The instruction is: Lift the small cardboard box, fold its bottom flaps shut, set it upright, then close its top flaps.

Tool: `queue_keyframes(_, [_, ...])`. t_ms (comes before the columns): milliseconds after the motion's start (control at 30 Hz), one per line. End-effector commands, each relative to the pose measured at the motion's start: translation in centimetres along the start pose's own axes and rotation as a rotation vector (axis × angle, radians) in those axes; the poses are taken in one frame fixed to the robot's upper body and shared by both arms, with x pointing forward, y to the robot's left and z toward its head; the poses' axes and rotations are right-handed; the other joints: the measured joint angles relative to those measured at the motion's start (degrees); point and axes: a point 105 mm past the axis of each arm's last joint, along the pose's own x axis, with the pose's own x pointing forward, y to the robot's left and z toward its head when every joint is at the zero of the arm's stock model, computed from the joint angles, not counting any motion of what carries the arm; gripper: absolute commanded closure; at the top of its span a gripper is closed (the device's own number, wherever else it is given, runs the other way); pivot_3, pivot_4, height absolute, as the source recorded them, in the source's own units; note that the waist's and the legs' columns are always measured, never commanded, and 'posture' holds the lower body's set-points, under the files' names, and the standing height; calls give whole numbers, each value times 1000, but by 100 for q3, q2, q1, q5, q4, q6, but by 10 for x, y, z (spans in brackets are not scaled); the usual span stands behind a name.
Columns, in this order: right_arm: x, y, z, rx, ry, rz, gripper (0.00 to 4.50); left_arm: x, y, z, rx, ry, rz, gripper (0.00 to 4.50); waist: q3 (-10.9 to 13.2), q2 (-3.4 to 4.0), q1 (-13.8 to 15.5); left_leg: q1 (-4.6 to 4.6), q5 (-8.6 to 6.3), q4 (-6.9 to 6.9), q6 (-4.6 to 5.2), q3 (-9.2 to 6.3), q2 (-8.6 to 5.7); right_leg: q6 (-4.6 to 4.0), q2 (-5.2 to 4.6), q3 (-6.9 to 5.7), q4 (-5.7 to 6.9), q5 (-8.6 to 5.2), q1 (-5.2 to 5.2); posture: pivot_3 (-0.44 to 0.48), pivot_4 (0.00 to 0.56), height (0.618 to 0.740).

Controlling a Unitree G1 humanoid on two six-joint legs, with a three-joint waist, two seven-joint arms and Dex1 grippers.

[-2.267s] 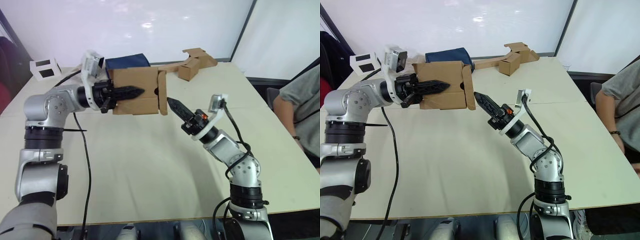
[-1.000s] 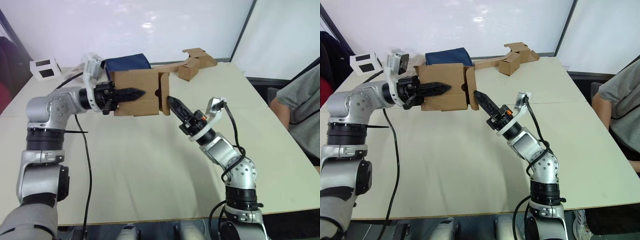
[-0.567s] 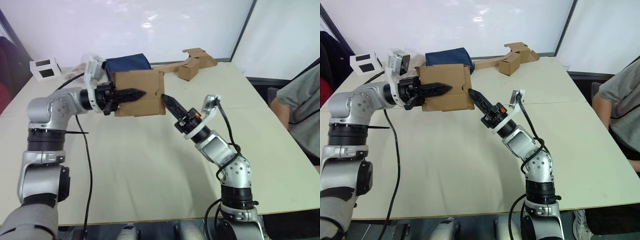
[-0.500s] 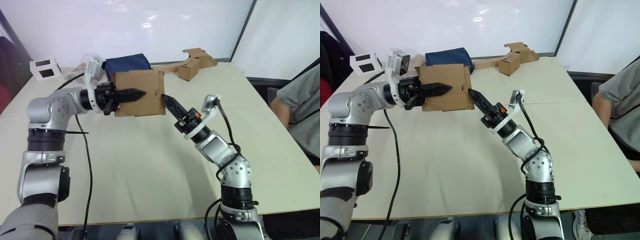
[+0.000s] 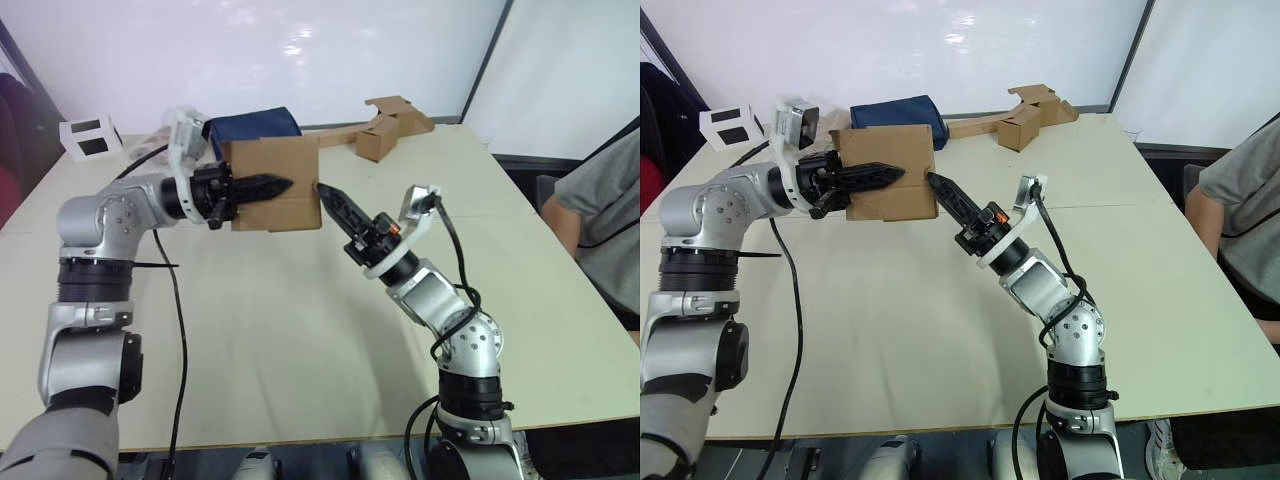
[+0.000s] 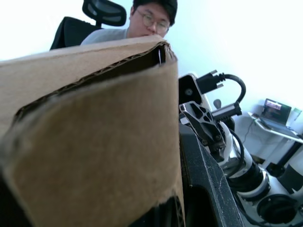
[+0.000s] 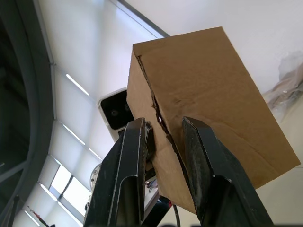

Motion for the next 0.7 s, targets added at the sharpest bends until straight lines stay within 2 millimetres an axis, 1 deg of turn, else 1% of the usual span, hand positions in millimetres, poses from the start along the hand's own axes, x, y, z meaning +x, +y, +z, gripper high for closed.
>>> queue_keyframes(33, [5, 19, -9, -35, 59, 81, 3305, 2, -4, 11, 46, -28, -18, 4500, 0, 0, -1, 0, 0, 0, 0, 0, 0, 0, 0, 0, 0, 0, 0, 0, 150, 740])
queue_keyframes(200, [-9, 12, 15, -77, -1, 43, 3305, -2, -3, 15, 49, -41, -7, 4500, 0, 0, 1, 0, 0, 0, 1, 0, 0, 0, 0, 0, 0, 0, 0, 0, 150, 740])
queue_keyframes(467, [-14, 6, 29, -76, -53, 6, 3305, -2, -3, 15, 48, -41, -7, 4500, 0, 0, 1, 0, -2, 0, 3, 0, 0, 0, 0, 0, 0, 0, 0, 0, 150, 740])
queue_keyframes(500, [-13, 3, 31, -81, -65, -11, 3801, -1, -3, 15, 48, -41, -7, 4500, 0, 0, -1, 0, -2, 0, 3, 0, 0, 0, 0, 0, 0, 0, 0, 0, 150, 740])
queue_keyframes(533, [-12, 2, 33, -85, -73, -20, 3983, -1, -3, 16, 48, -42, -7, 4500, 0, 0, -1, 0, -1, 0, 3, 0, 0, 0, 0, 0, 0, 0, 0, 0, 150, 740])
queue_keyframes(567, [-12, 1, 33, -90, -77, -29, 4392, -1, -3, 16, 48, -42, -8, 4500, 0, 0, 0, 0, -1, 0, 3, 0, 0, 0, 0, 0, 0, 0, 0, 0, 150, 740])
queue_keyframes(700, [-7, -4, 28, -120, -63, -59, 4452, 0, -3, 16, 47, -40, -10, 4500, 0, 0, -2, 0, -1, 0, 2, 0, 0, 0, 0, 0, 0, 0, 0, 0, 150, 740])
